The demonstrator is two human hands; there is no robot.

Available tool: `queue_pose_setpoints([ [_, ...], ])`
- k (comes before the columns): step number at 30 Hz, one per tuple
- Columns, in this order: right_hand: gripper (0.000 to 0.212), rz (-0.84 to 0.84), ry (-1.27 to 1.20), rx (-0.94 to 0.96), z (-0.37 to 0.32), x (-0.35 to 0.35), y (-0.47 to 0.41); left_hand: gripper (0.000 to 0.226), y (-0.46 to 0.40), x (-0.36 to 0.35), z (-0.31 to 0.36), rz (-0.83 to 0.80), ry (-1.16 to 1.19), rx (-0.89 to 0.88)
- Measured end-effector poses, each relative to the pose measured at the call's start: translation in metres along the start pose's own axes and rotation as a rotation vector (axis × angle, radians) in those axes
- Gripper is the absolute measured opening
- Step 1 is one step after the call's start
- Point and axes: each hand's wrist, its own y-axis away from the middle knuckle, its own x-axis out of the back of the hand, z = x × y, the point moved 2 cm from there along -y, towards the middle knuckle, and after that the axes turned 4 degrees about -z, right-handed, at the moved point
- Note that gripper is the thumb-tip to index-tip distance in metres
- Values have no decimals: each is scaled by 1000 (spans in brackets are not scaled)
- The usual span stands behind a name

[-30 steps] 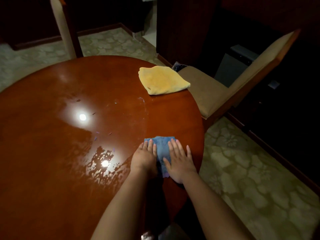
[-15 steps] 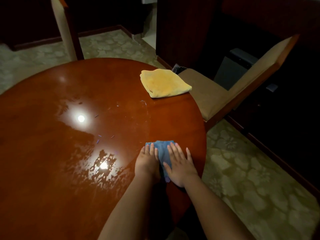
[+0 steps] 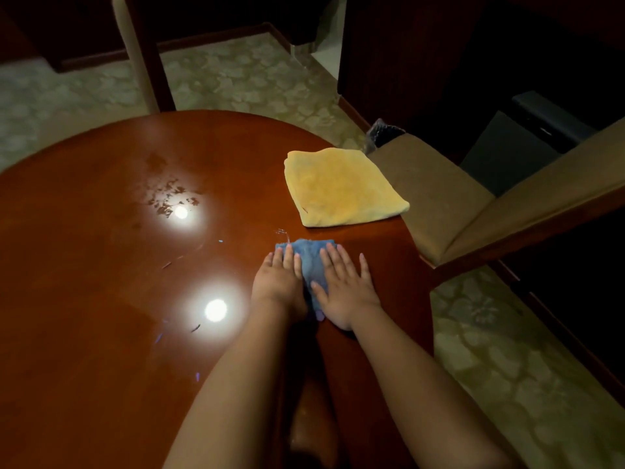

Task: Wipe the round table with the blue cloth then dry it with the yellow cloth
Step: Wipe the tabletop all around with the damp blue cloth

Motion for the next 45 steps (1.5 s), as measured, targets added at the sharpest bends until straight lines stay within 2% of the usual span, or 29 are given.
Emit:
queue_pose_setpoints([
  [3,66,8,-11,-8,2,9,-19,100,-19,9,-8,3,1,16],
  [11,65,8,5,-21,0,12,-20,82,-20,14,-8,35,-54,37],
  [20,66,-20,-26,-81,-7,-28,65,80,55,-20,25,48,-109,-64],
  [24,67,20,-32,-83,-17,-56,109,79,97,-52,36,53,-122,-91],
  [30,118,83,-45,-123,-44,-97,170,75,155,-94,51,59,-205,-142],
  [32,108,115,-34,-144,-51,-104,187,73,173,-107,53,71,-224,-156],
  [33,91,132,-41,-153,-54,-109,195,72,181,-113,54,77,-233,-160],
  [34,74,115,-58,-134,-58,-115,200,71,189,-118,54,86,-241,-164],
  [36,64,30,-48,-100,-63,-132,208,71,204,-127,54,100,-250,-167],
  [40,66,123,-27,-102,-81,-133,222,70,226,-144,50,109,-259,-143],
  [43,92,65,9,-21,-108,-124,225,67,239,-160,32,77,-248,-64],
  [45,99,112,34,54,-130,-124,220,65,248,-171,16,45,-244,4],
])
